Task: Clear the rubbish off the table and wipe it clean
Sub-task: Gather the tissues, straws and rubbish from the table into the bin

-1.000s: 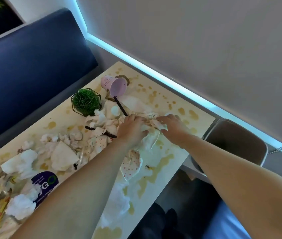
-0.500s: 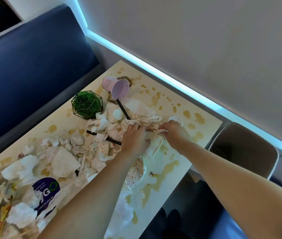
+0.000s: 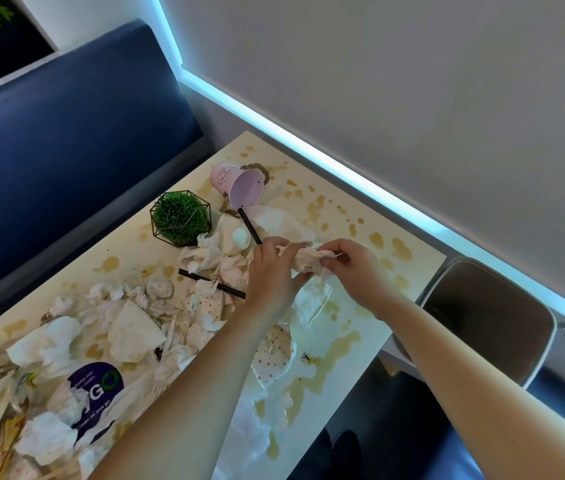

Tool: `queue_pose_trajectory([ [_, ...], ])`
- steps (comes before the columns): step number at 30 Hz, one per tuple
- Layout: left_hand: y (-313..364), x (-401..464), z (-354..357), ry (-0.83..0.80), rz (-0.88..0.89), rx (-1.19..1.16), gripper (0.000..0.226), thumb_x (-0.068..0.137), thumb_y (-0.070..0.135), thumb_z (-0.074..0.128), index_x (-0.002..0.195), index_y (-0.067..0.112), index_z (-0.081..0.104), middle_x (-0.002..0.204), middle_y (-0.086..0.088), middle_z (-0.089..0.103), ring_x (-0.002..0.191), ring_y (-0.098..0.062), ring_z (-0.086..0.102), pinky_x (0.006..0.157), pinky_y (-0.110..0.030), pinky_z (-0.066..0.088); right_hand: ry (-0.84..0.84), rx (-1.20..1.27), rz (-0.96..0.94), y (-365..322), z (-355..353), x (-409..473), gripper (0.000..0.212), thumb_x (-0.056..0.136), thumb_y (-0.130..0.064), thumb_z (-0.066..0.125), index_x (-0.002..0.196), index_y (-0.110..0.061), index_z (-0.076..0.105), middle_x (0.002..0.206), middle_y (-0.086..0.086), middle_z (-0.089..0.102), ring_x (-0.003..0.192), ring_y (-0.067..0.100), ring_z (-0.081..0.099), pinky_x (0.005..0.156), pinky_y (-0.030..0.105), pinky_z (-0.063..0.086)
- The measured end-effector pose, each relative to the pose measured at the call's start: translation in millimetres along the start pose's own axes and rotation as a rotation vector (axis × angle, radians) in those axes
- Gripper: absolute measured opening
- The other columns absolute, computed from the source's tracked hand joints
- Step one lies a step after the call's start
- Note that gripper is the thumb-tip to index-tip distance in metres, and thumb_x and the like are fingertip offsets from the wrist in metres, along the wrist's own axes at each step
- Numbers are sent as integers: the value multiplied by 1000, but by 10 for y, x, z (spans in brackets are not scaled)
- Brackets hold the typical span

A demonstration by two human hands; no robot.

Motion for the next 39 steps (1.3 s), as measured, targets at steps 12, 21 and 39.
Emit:
queue_pose_trajectory([
  [12, 141, -76, -58, -306, -432, -1273, 30, 76, 24, 58, 104, 15, 57, 87, 5, 63, 84, -7, 62, 92, -36, 51, 178, 151, -20, -318, 27, -11, 18, 88, -11, 68, 95, -27, 72, 93, -8, 59, 75, 6, 59, 67, 11, 48],
  [21, 27, -40, -32, -168, -771, -1346, 18, 94, 28, 56, 92, 10, 58, 66, 0, 64, 56, -12, 60, 62, -28, 45, 271, -86, -42, -274, 143, -115, 37, 73, -36, 82, 99, -25, 57, 99, -12, 51, 95, 8, 41, 80, 15, 36],
  [39, 202, 72, 282, -365, -730, -1198, 27, 96, 32, 60, 108, 8, 60, 81, -6, 69, 66, -15, 68, 64, -29, 59, 243, -15, 34, 111, -167, -16, 9, 89, -31, 68, 94, -30, 76, 89, -9, 51, 77, 5, 45, 68, 17, 36],
])
Point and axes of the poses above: each hand's wrist, its own x-axis towards the middle knuckle, its own z-axis out of the palm, y = z × x, the point moved 8 cm from there along x, towards the middle knuckle
